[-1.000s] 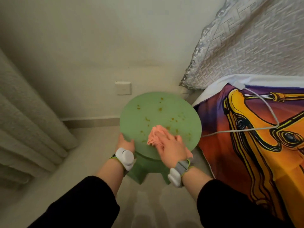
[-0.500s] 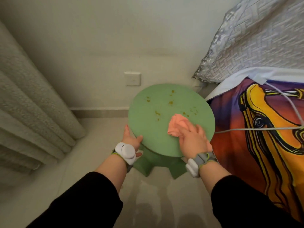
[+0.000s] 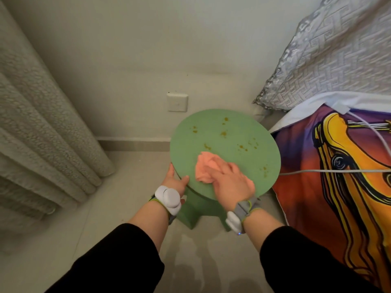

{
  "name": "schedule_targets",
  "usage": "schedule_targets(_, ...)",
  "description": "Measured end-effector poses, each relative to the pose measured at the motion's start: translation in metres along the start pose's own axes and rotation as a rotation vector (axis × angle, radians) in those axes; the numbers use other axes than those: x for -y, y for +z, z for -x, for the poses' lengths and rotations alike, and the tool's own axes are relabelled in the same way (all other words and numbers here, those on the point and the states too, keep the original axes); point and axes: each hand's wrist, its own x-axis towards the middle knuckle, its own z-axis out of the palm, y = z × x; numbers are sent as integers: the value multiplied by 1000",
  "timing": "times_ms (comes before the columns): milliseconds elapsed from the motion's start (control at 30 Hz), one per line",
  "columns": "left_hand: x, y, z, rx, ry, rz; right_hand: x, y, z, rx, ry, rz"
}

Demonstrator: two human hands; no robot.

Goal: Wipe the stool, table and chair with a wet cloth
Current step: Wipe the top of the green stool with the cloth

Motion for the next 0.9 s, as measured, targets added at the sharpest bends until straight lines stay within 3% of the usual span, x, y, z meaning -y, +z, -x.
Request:
schedule_targets(133, 1, 4, -2, -47, 87, -71, -13, -4, -5, -25, 261, -54)
schedule_targets(267, -2, -5, -11, -87, 237, -471, 4, 1, -5, 5, 68, -79)
schedule_targets(367, -2, -7, -14, -16, 249, -771, -7, -4, -5, 29, 43, -141)
schedule_targets(667, -3, -11, -20, -4, 190, -836, 29, 12, -45, 156, -309, -83)
schedule_targets(767, -1, -10, -20, 2, 194, -852, 10, 11, -60, 73, -207, -37)
schedule_targets(900, 0, -8, -23, 2, 193, -851, -16, 4, -74, 6, 194, -57)
